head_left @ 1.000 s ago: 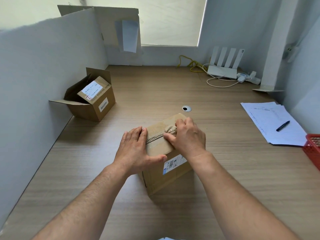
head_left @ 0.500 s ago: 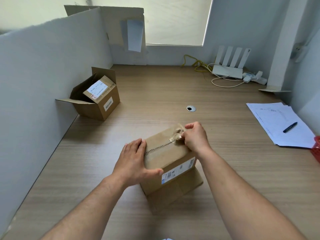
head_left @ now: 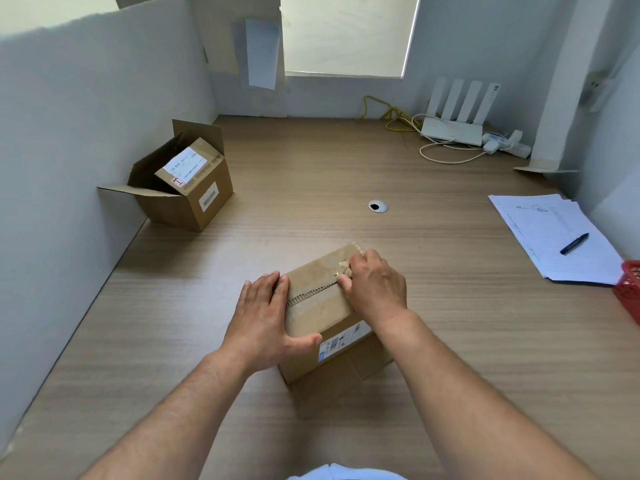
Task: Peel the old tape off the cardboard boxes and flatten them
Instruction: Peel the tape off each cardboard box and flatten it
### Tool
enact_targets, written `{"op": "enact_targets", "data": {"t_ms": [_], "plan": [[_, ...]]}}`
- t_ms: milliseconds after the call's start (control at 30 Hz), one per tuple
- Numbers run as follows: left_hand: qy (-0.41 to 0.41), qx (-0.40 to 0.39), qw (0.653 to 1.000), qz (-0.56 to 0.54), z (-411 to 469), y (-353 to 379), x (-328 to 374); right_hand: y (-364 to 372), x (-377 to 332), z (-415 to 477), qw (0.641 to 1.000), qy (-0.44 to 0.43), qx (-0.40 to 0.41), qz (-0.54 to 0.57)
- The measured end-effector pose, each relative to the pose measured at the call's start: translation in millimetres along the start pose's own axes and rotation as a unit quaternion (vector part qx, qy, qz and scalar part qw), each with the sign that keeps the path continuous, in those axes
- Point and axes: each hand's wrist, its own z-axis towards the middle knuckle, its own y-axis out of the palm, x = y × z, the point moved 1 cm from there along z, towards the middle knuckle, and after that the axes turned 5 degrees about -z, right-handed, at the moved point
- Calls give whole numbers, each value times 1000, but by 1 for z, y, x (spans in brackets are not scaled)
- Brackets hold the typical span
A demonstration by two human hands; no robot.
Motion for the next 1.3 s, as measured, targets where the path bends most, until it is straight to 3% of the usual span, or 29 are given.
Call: {"op": "enact_targets", "data": {"t_ms": [133, 233, 367, 500, 700, 900, 1000, 1067, 1133, 1200, 1267, 1300], "plan": [[7, -8, 1000, -4, -1, -2, -3, -1, 0, 4, 1000, -2, 17, -10], [21, -21, 1000, -4, 1, -7, -14, -6, 11, 12, 983, 110, -45, 141], [41, -26, 999, 12, 3, -13, -24, -8, 20, 12, 916, 219, -79, 327], [35, -22, 999, 29, 7, -13, -15, -8, 27, 9, 976, 150, -53, 146], [32, -54, 995, 75, 23, -2, 22, -6, 25, 2, 995, 73, -64, 12], [6, -49, 996, 79, 33, 5, 35, -2, 15, -3, 999, 20, 7, -31], [25, -32, 997, 68, 30, 4, 26, -5, 19, 0, 999, 46, -3, 7], [45, -30, 997, 61, 27, 0, 16, -8, 28, 3, 975, 135, -56, 167], [68, -36, 995, 59, 22, -6, 2, -8, 36, 1, 888, 220, -116, 386], [87, -46, 993, 65, 17, -12, -12, -4, 38, -7, 824, 251, -147, 487], [96, -59, 991, 74, 12, -16, -21, 3, 35, -14, 815, 253, -162, 496], [95, -64, 990, 77, 11, -18, -22, 6, 33, -15, 827, 242, -164, 481]]}}
